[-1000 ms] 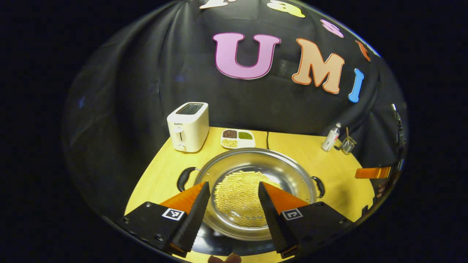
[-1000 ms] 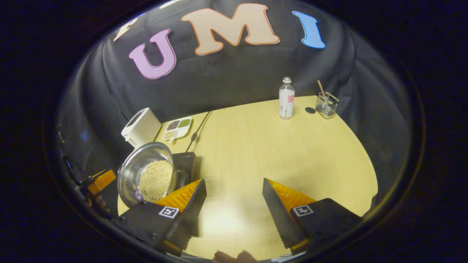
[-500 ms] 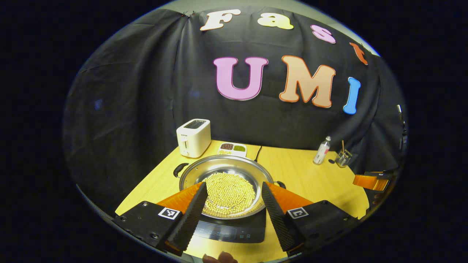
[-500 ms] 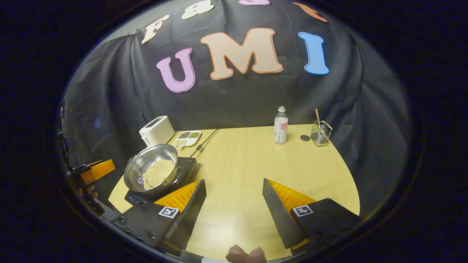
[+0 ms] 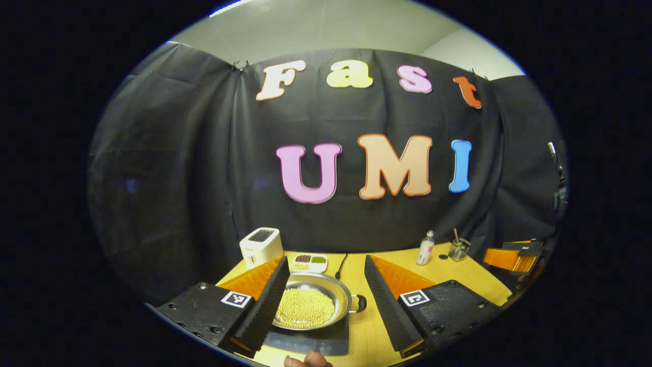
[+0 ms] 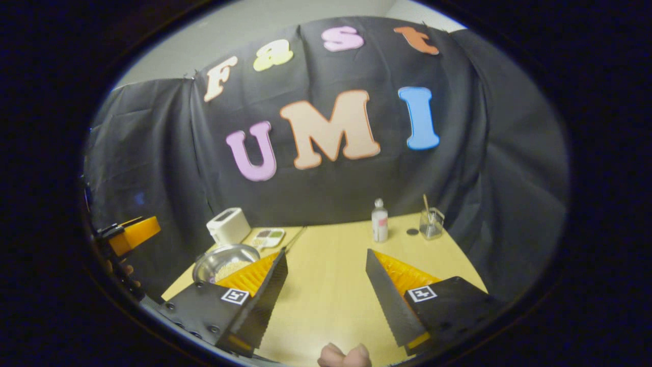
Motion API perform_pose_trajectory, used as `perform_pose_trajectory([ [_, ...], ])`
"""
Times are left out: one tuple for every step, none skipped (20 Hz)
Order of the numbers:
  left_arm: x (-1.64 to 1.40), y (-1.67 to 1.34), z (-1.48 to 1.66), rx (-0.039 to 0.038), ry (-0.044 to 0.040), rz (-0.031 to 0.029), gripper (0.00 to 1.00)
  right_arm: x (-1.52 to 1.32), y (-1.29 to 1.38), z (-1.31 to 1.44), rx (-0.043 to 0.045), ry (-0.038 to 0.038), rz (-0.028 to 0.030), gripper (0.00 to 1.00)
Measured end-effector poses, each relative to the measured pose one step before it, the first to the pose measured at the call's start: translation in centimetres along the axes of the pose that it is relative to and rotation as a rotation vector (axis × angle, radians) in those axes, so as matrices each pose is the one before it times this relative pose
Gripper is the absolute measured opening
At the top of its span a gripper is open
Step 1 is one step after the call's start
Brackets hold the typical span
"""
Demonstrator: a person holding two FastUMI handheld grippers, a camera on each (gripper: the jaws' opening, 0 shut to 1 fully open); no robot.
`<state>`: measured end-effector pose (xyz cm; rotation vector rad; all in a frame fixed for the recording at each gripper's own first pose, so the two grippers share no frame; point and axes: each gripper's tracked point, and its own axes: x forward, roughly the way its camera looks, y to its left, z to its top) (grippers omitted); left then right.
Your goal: First push the handle of the pot to place it horizontally, then grasp the pot with both hands and set it on the induction cooktop.
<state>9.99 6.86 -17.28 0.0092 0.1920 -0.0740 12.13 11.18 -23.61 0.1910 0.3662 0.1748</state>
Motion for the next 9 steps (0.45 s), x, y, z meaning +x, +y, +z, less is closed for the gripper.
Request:
perform_pose_trajectory([
  [-0.810, -0.365, 1.510, -0.00029, -0.02903, -0.01500, 0.89, -0.843, 0.421, 2.225, -0.00547, -0.07858, -0.01113, 0.96],
  [-0.980, 0.146, 1.446, 0.01479, -0.02915, -0.00004, 0.89, -1.351, 0.061, 1.449, -0.00728, -0.04160, -0.01362, 0.92],
  [-0.927, 0.438, 1.745, 0.02178, -0.04813, 0.00312, 0.89, -1.316, 0.655, 0.846, -0.01681, -0.01341, 0.00369, 0.92],
  [-1.114, 0.161, 2.185, 0.01812, -0.05706, 0.01037, 0.89, -1.450, 0.518, 0.436, -0.03015, -0.00149, -0.00038, 0.92],
  [-0.889, -0.240, 2.092, 0.00279, -0.04268, -0.00221, 0.89, -1.229, 0.219, 0.854, -0.02647, -0.00603, -0.00935, 0.92],
  [-0.923, -0.908, 1.224, -0.01164, -0.02390, -0.02877, 0.88, -1.119, 0.388, 1.445, -0.00999, -0.01737, -0.00786, 0.92],
  [-0.809, -1.245, 0.746, -0.01585, -0.00546, -0.02703, 0.88, -1.256, 0.649, 1.649, 0.00170, -0.02179, -0.00115, 0.92],
  [-0.907, -0.738, 0.433, -0.01453, 0.00789, -0.01738, 0.89, -1.372, 0.532, 1.384, 0.00118, -0.01972, -0.00309, 0.92],
  [-0.617, -0.081, 0.273, -0.01887, 0.00014, -0.00260, 0.89, -1.293, 0.127, 1.466, -0.00833, -0.02280, -0.00965, 0.92],
])
